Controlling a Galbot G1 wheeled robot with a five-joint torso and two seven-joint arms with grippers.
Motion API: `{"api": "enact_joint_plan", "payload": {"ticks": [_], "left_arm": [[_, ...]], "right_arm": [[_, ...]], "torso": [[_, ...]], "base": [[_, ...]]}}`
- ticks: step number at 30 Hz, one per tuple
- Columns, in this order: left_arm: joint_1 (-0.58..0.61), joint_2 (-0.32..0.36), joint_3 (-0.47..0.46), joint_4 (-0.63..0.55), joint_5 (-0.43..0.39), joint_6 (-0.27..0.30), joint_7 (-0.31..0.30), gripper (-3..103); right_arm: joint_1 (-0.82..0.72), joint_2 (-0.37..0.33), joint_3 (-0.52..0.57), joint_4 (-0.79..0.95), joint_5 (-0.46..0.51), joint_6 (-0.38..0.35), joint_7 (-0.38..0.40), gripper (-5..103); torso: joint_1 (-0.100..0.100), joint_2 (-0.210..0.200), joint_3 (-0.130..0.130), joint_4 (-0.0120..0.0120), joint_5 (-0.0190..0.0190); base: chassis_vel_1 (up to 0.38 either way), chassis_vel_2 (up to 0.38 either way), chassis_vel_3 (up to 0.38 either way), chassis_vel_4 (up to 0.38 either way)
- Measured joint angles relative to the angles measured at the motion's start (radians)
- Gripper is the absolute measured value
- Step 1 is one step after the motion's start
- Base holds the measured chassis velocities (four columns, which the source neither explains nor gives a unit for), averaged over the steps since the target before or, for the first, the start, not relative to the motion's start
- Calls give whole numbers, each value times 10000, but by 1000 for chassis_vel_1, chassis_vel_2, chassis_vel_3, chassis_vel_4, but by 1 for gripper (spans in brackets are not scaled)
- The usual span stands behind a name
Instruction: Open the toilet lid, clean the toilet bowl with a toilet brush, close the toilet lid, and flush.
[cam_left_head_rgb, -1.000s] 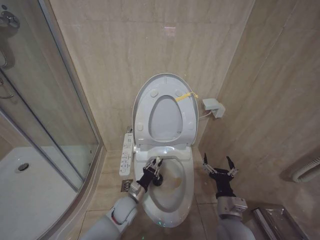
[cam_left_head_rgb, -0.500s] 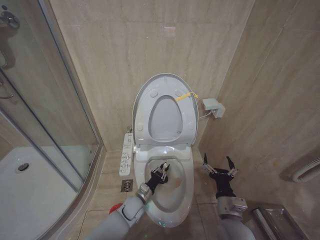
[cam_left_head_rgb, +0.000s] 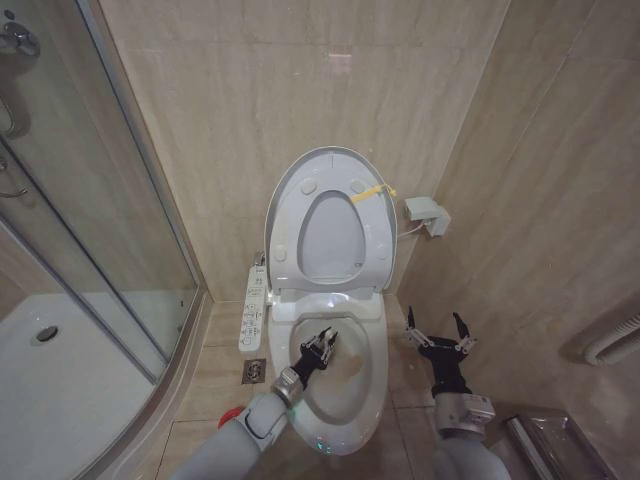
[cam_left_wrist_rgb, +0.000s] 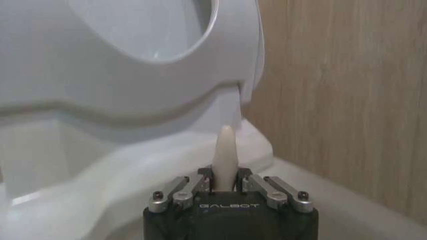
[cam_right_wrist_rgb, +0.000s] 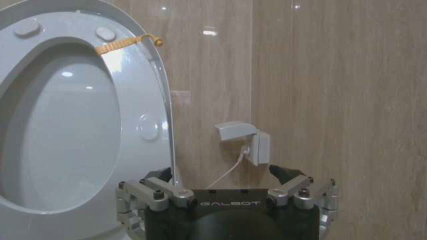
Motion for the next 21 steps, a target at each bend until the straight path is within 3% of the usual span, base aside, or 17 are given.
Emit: {"api": "enact_joint_plan", "payload": {"ticks": [8,14,21], "left_arm": [[52,-41,104,-1316,20,63,-124,21],[-37,-321,238,-1583,-11,64,-125,21],[-372,-514,442,-1675,-181,-195,463,21]], "right_arm": [[0,0,0,0,0,0,0,100],[0,0,1,0,0,0,0,100],[0,0,0,0,0,0,0,100]], "torso": [[0,0,0,-1,0],[0,0,-1,-1,0],[0,0,0,-1,1]], "base": [[0,0,0,0],[0,0,0,0],[0,0,0,0]]}}
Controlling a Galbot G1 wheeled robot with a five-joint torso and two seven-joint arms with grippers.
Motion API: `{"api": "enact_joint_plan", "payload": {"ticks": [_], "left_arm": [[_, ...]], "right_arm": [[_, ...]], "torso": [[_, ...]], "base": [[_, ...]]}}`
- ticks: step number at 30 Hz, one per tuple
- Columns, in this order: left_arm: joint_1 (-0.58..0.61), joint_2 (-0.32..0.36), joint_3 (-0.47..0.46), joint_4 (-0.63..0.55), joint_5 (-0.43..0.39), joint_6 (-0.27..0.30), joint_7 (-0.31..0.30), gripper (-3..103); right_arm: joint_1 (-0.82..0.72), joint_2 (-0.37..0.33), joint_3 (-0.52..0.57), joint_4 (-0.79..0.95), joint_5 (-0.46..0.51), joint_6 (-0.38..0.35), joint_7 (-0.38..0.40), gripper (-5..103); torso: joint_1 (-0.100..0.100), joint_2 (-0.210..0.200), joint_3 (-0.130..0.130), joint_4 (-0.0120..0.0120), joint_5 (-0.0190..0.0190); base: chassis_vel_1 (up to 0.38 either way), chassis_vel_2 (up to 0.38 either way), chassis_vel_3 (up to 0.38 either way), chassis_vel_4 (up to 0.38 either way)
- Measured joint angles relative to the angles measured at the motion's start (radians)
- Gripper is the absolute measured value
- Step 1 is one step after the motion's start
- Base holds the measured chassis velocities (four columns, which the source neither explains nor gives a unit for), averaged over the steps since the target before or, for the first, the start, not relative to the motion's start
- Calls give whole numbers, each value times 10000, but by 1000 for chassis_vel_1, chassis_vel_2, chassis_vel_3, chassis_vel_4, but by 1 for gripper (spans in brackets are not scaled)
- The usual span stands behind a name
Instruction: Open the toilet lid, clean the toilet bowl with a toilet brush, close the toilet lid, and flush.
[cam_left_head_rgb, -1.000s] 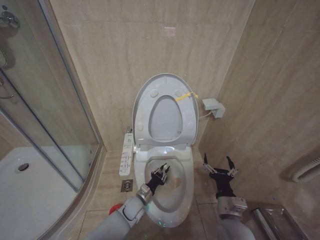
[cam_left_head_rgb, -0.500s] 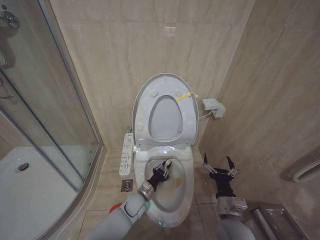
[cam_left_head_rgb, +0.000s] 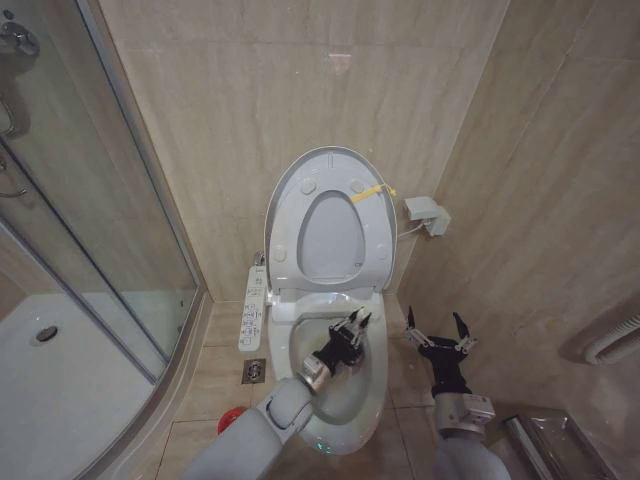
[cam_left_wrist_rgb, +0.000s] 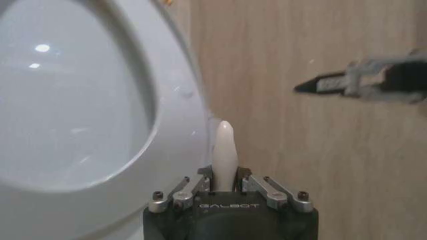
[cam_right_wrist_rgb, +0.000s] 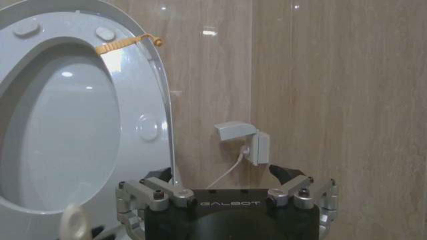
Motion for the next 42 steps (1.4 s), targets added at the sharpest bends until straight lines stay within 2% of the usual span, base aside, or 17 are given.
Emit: {"api": "enact_joint_plan", "payload": {"ticks": [4,11,18,21,29,33,38,42], "left_arm": [[-145,-133,124,259,-110,-209,178,21],[-287,-393,317,1520,-536,-538,360,21],[-585,-160,152,2451,-246,-620,449,21],[-676,-131,70,2446,-189,-617,407,21],[-717,-268,168,1144,-316,-514,122,21],[-693,-411,340,1135,-460,-578,195,21],[-995,-570,569,2666,-1044,-1144,754,21],[-1216,-561,475,3207,-1121,-1213,870,21]], "right_arm": [[0,0,0,0,0,0,0,100],[0,0,1,0,0,0,0,100],[0,0,1,0,0,0,0,100],[0,0,1,0,0,0,0,100],[0,0,1,0,0,0,0,100],[0,0,0,0,0,0,0,100],[0,1,0,0,0,0,0,100],[0,0,1,0,0,0,0,100]], "torso": [[0,0,-1,0,0],[0,0,0,1,-2],[0,0,-1,2,-2],[0,-1,0,2,-2],[2,-1,0,0,-1],[1,0,-1,0,0],[1,0,0,1,-1],[1,-1,0,1,-1]], "base": [[0,0,0,0],[0,0,0,0],[0,0,0,0],[0,0,0,0],[0,0,0,0],[0,0,0,0],[0,0,0,0],[0,0,0,0]]}}
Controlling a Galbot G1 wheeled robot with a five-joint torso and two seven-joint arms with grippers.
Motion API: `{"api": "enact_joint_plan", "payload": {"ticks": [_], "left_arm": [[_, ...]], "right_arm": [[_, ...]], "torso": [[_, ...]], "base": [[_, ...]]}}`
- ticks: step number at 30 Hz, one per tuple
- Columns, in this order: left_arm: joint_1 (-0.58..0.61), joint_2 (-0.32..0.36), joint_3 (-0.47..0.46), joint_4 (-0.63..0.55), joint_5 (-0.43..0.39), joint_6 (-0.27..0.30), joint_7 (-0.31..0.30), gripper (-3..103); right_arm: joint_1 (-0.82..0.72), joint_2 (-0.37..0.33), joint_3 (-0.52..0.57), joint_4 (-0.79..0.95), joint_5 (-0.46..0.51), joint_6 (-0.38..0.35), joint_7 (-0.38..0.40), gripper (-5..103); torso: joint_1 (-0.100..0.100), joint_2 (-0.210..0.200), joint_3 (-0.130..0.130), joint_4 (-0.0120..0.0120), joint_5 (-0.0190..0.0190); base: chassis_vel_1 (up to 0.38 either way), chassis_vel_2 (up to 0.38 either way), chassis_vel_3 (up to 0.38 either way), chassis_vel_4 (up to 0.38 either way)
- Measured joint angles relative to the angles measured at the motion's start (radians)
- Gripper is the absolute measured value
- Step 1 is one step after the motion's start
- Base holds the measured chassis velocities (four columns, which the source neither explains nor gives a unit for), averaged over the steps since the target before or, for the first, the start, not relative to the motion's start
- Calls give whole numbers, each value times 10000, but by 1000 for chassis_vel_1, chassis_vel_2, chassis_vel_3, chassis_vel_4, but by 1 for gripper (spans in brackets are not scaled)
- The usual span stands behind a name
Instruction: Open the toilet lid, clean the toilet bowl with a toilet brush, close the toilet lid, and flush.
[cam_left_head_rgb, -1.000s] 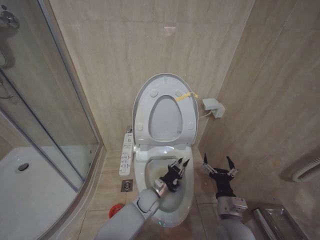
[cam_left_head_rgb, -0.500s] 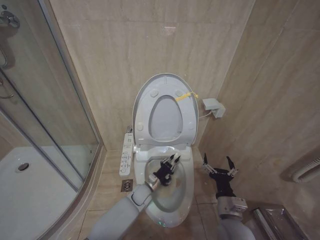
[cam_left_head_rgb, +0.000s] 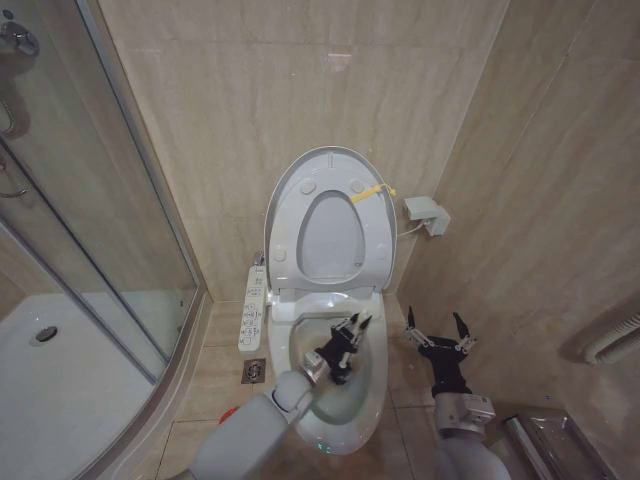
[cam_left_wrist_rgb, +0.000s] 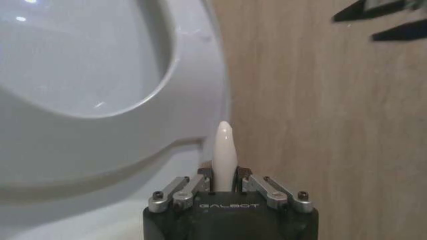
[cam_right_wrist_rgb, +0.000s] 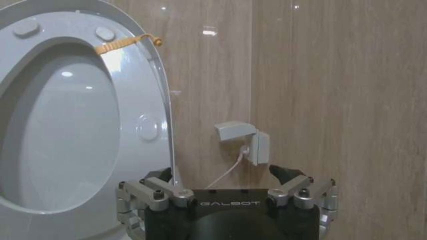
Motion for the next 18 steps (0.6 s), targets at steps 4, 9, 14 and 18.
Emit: {"api": "enact_joint_plan", "payload": {"ticks": [4,9,14,18], "left_arm": [[-204,10,-242,173,-35,3,-18,21],[-218,60,-348,-710,-133,159,-234,21],[79,30,-102,-1403,-318,260,-314,21],[345,17,86,-1539,-538,315,-310,21]], "right_arm": [[0,0,0,0,0,0,0,100],[0,0,0,0,0,0,0,100],[0,0,0,0,0,0,0,100],[0,0,0,0,0,0,0,100]], "torso": [[0,0,1,-1,0],[-1,0,0,-1,1],[-1,0,0,-2,1],[-1,1,0,0,1]], "base": [[0,0,0,0],[0,0,0,0],[0,0,0,0],[0,0,0,0]]}}
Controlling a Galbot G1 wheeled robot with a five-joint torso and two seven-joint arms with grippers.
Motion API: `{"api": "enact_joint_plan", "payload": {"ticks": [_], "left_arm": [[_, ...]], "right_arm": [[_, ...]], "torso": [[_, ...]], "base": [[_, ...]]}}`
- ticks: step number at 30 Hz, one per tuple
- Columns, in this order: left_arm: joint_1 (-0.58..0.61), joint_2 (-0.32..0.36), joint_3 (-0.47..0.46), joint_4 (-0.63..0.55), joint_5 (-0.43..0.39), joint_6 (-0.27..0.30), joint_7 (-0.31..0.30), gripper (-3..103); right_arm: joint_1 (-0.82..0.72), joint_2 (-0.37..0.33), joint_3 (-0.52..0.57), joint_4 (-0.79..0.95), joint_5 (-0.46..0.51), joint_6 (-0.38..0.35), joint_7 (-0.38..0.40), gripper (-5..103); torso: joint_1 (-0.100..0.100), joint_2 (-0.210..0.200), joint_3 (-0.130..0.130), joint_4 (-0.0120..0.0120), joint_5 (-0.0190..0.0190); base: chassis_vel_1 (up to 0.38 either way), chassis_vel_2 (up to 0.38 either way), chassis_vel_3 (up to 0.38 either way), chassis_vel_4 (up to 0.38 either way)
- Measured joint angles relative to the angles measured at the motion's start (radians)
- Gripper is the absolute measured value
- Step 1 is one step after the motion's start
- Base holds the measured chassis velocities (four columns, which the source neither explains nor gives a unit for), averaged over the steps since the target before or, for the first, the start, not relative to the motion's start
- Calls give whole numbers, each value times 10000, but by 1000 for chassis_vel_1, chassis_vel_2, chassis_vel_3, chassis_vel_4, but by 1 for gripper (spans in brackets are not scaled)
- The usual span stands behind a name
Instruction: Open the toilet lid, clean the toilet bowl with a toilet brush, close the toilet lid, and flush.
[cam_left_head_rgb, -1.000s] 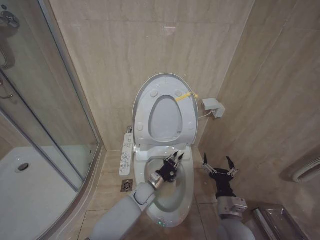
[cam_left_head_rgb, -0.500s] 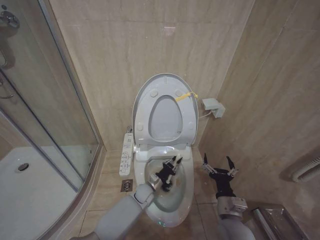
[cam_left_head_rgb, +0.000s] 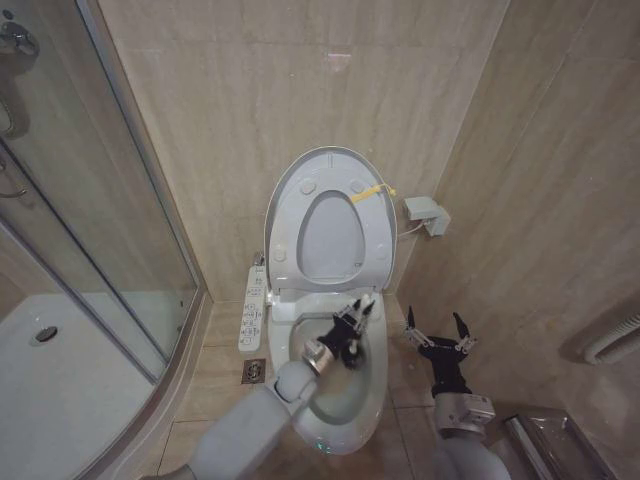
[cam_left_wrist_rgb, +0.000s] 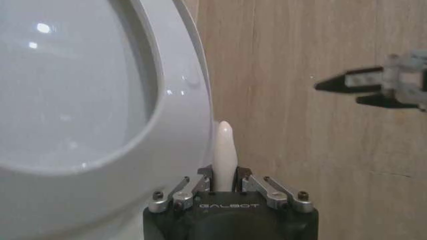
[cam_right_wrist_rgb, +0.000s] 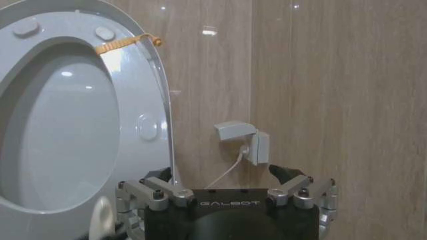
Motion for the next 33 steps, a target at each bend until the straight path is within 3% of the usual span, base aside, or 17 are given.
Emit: {"api": "enact_joint_plan", "payload": {"ticks": [6,10,15,18,24,33], "left_arm": [[178,50,19,749,-16,-24,70,21],[-77,168,-337,1627,974,-271,131,21],[-121,357,-430,1199,967,-223,114,21],[-14,429,-386,120,655,-56,-14,21],[385,353,-62,-945,343,160,-146,21],[718,392,-96,1,338,40,-23,21]], "right_arm": [[0,0,-1,0,0,0,0,100],[0,0,0,0,0,0,0,100],[0,0,-1,0,0,0,0,100],[0,0,0,0,0,0,0,100],[0,0,0,0,0,0,0,100],[0,0,0,0,0,0,0,100]], "torso": [[-1,1,-1,-1,-2],[0,0,-1,-2,-3],[1,-1,2,4,0],[0,0,1,-1,0],[0,0,0,-1,0],[0,1,-2,-1,-4]], "base": [[0,0,0,0],[0,0,0,0],[0,0,0,0],[0,0,0,0],[0,0,0,0],[0,0,0,0]]}}
